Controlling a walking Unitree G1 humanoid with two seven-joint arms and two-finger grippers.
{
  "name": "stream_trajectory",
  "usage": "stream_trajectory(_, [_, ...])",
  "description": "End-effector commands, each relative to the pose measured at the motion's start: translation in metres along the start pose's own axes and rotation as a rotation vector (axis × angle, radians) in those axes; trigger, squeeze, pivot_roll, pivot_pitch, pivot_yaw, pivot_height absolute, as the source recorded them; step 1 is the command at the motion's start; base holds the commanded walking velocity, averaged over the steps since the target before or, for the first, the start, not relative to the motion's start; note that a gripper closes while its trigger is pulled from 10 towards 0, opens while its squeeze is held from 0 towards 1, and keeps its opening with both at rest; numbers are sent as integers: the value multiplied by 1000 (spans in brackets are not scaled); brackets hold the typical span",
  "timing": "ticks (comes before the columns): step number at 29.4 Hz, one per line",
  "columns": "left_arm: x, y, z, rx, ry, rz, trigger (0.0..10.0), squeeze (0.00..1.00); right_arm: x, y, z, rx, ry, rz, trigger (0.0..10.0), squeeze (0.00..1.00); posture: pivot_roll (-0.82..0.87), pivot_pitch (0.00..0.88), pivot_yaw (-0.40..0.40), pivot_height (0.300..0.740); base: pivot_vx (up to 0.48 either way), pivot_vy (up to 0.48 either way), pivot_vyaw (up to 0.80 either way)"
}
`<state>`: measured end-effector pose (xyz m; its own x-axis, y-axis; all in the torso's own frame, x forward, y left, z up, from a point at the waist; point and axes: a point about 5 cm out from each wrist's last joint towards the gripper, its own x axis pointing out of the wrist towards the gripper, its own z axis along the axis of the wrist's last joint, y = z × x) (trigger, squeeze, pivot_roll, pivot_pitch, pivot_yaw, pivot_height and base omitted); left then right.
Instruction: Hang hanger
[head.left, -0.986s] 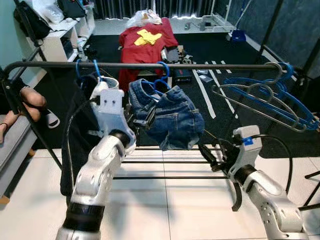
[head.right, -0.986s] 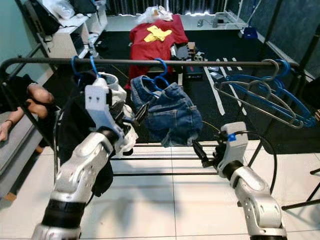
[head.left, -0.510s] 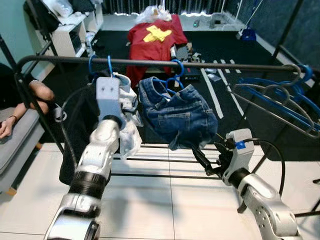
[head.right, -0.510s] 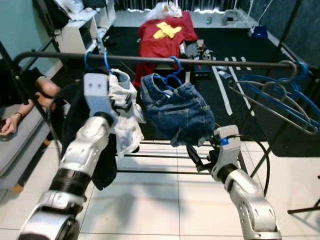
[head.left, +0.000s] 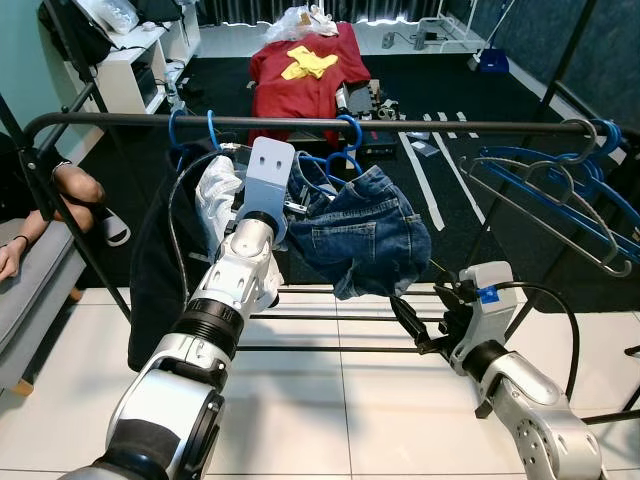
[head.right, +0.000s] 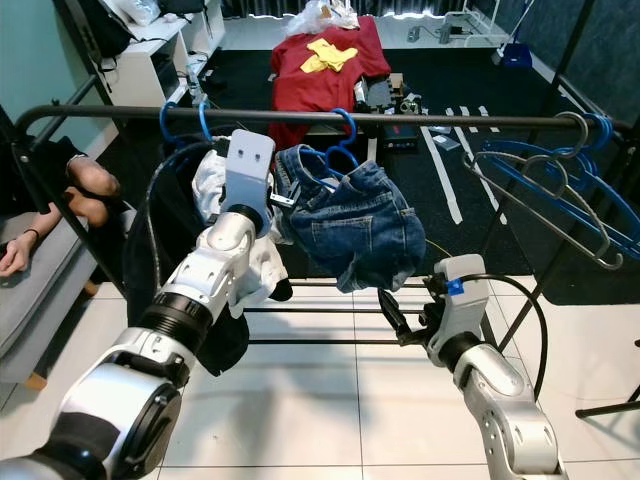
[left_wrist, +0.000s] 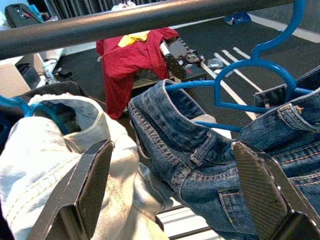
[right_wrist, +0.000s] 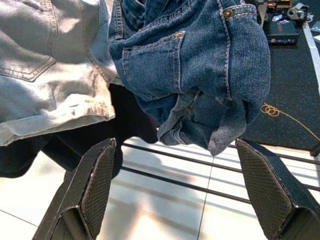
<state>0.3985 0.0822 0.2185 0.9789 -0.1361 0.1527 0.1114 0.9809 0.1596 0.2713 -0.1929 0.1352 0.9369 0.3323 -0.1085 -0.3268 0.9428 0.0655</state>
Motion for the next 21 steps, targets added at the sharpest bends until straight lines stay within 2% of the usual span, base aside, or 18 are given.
stream_trajectory(1, [2,8,1,22,-5,39,10000,0,-2,1,0,5,-2,-2,10000,0,-96,67,38,740,0,0,0])
stream_trajectory(3, [5,35,6,-2,-28,143,10000,0,-2,0,1,5,-2,-3,10000,0,-92,67,33,740,0,0,0])
stream_trajectory(4, [5,35,6,-2,-28,143,10000,0,-2,0,1,5,-2,-3,10000,0,-92,67,33,740,0,0,0])
stream_trajectory(5, [5,46,7,-13,-33,186,10000,0,-2,0,1,4,-1,-2,10000,0,-90,68,31,740,0,0,0])
stream_trajectory(6, [5,46,7,-13,-33,186,10000,0,-2,0,1,4,-1,-2,10000,0,-90,68,31,740,0,0,0])
stream_trajectory(7, [3,56,3,-20,-23,220,10000,0,-2,0,1,3,0,-2,10000,0,-88,68,27,740,0,0,0])
stream_trajectory(8, [3,56,3,-20,-23,220,10000,0,-2,0,1,3,0,-2,10000,0,-88,68,27,740,0,0,0])
stream_trajectory(10, [-2,65,-15,-30,49,243,10000,0,-2,-1,1,1,2,0,10000,0,-88,69,25,740,0,0,0])
stream_trajectory(12, [-2,65,-15,-30,49,243,10000,0,-2,-1,1,1,2,0,10000,0,-88,69,25,740,0,0,0])
stream_trajectory(13, [-4,63,-26,-50,98,229,10000,0,-2,-1,2,-1,2,0,10000,0,-88,69,24,740,0,0,0])
stream_trajectory(14, [-4,63,-26,-50,98,229,10000,0,-2,-1,2,-1,2,0,10000,0,-88,69,24,740,0,0,0])
stream_trajectory(15, [-7,57,-38,-104,162,204,10000,0,-2,-2,2,-3,2,-1,10000,0,-90,69,24,740,0,0,0])
stream_trajectory(16, [-7,57,-38,-104,162,204,10000,0,-2,-2,2,-3,2,-1,10000,0,-90,69,24,740,0,0,0])
stream_trajectory(17, [-8,50,-46,-126,203,177,10000,0,-2,-2,3,-4,1,-2,10000,0,-93,68,24,740,0,0,0])
stream_trajectory(18, [-8,50,-46,-126,203,177,10000,0,-2,-2,3,-4,1,-2,10000,0,-93,68,24,740,0,0,0])
stream_trajectory(21, [-8,38,-52,-120,251,124,10000,0,-2,-4,4,-7,1,-6,10000,0,-98,65,25,740,0,0,0])
